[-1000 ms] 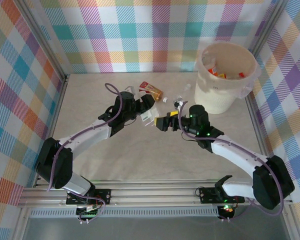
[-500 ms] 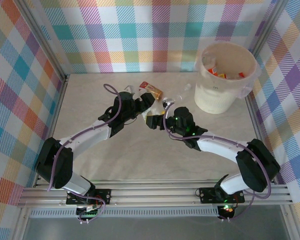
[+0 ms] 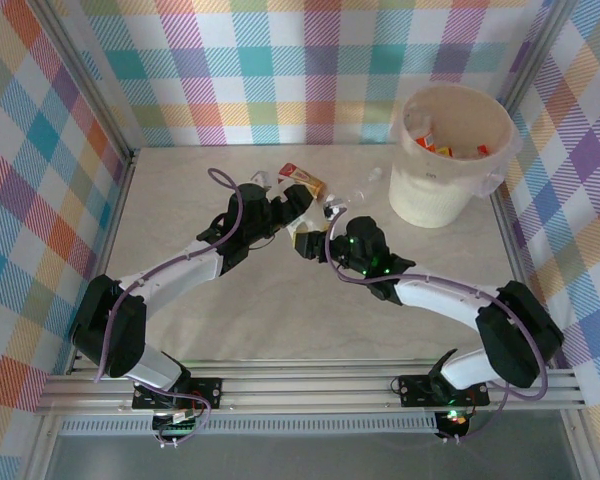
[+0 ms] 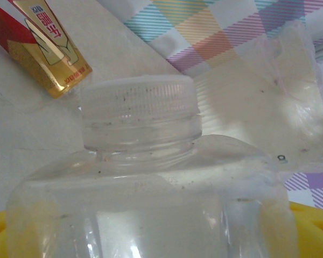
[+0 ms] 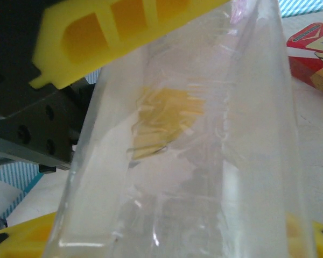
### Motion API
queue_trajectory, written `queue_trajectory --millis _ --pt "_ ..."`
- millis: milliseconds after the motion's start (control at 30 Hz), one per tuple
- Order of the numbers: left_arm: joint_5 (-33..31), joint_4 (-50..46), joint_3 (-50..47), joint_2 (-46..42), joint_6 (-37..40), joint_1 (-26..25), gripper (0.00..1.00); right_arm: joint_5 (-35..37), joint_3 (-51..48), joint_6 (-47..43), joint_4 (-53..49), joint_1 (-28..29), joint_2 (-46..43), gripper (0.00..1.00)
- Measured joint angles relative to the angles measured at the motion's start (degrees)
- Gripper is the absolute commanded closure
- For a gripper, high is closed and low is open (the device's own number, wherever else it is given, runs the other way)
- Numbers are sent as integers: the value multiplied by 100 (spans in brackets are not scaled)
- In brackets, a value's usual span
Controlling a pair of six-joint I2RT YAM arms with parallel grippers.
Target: Put the plastic bottles in the bin
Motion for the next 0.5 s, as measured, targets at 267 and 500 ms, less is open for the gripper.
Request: queue_trajectory --millis 267,500 --pt "483 -149 0 -271 247 0 0 581 -79 -240 -599 -133 -402 55" --pt "702 -164 -2 -955 540 0 0 763 -83 -387 -1043 -505 -669 55"
